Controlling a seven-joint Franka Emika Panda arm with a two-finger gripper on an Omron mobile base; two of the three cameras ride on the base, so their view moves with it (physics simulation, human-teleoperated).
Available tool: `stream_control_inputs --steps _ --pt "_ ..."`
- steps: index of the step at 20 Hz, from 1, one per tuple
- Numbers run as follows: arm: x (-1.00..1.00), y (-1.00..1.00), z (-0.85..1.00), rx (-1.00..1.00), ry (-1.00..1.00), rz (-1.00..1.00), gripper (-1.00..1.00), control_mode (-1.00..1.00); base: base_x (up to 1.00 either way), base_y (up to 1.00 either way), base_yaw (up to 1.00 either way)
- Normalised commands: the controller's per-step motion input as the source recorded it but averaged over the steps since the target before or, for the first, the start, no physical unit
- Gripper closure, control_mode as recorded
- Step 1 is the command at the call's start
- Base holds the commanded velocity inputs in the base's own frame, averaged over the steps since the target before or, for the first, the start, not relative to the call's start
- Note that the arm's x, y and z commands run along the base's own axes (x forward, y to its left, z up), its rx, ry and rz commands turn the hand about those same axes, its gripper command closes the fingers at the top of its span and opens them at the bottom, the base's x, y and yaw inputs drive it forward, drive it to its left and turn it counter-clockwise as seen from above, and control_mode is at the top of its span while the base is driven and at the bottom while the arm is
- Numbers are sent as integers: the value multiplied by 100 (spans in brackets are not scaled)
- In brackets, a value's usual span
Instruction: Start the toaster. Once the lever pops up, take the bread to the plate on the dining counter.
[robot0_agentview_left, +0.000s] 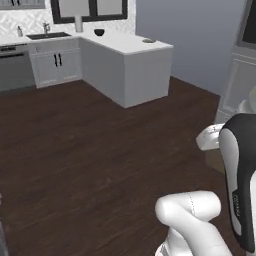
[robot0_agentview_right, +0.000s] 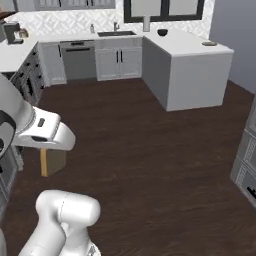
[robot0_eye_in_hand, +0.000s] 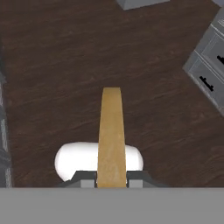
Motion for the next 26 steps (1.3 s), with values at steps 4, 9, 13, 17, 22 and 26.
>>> stream_control_inputs --steps 4,9,13,17,22,26 --pt "0 0 0 0 0 0 100 100 55 2 -58" --pt "0 0 0 0 0 0 100 100 75 33 -45" --pt "0 0 0 0 0 0 100 100 100 76 -15" --pt "0 0 0 0 0 0 100 100 100 89 -9" --pt "0 0 0 0 0 0 100 100 100 79 -7" --pt "0 0 0 0 0 0 100 100 100 80 -7"
